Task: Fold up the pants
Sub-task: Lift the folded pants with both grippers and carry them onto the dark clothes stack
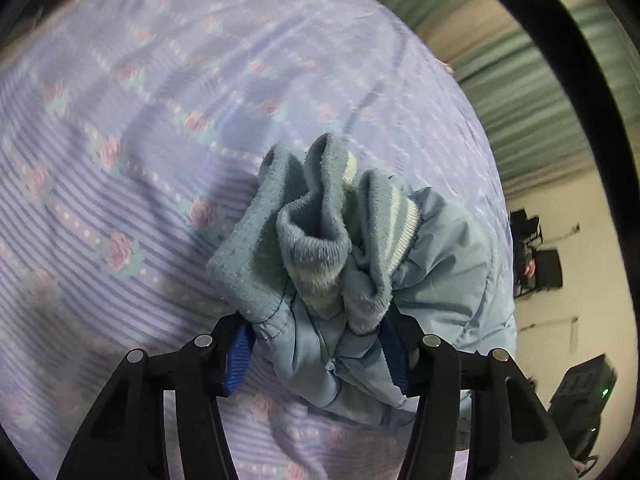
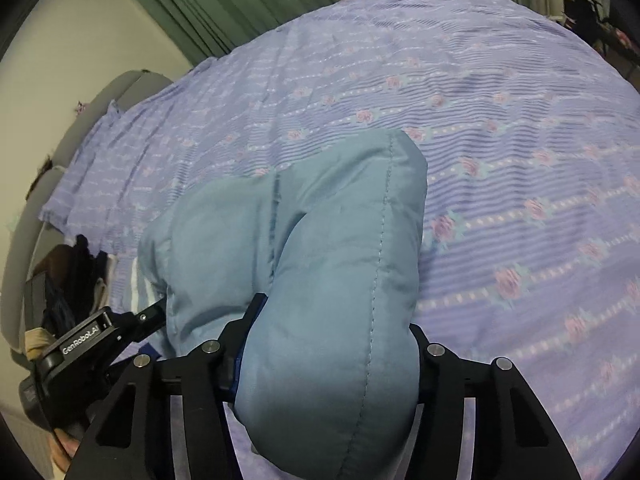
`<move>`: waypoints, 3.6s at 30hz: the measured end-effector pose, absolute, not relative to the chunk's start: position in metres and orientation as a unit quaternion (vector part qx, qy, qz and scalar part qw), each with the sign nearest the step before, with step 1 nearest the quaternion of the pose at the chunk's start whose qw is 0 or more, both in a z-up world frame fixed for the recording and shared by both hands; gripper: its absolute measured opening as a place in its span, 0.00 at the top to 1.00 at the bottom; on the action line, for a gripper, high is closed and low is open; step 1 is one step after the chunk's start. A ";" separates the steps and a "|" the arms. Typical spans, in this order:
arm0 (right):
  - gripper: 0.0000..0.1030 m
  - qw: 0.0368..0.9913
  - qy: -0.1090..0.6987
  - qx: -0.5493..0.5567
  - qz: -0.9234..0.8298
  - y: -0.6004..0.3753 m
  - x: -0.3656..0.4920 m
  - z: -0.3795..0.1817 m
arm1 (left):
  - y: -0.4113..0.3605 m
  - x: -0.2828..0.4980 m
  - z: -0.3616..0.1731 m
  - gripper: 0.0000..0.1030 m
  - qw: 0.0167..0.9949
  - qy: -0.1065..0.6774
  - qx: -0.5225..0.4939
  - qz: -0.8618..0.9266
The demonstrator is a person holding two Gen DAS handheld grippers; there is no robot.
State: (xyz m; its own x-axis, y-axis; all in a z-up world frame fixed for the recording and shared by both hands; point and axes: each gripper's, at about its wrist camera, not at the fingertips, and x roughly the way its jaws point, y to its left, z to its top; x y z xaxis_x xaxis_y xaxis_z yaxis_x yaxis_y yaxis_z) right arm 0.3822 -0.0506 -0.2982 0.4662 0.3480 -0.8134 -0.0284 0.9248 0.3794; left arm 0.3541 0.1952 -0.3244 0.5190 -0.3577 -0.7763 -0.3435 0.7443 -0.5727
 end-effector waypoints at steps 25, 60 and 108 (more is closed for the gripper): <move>0.48 0.874 0.431 0.133 0.180 0.011 0.243 -0.142 | 0.247 0.196 -0.139 0.51 0.875 0.398 -0.274 -0.008; 0.48 0.890 0.372 0.090 0.246 0.324 0.203 -0.054 | 0.565 0.130 -0.054 0.51 0.911 0.326 -0.253 -0.011; 0.43 0.848 0.468 0.053 0.244 0.533 0.358 -0.165 | 0.782 0.264 -0.166 0.44 0.850 0.453 -0.267 0.014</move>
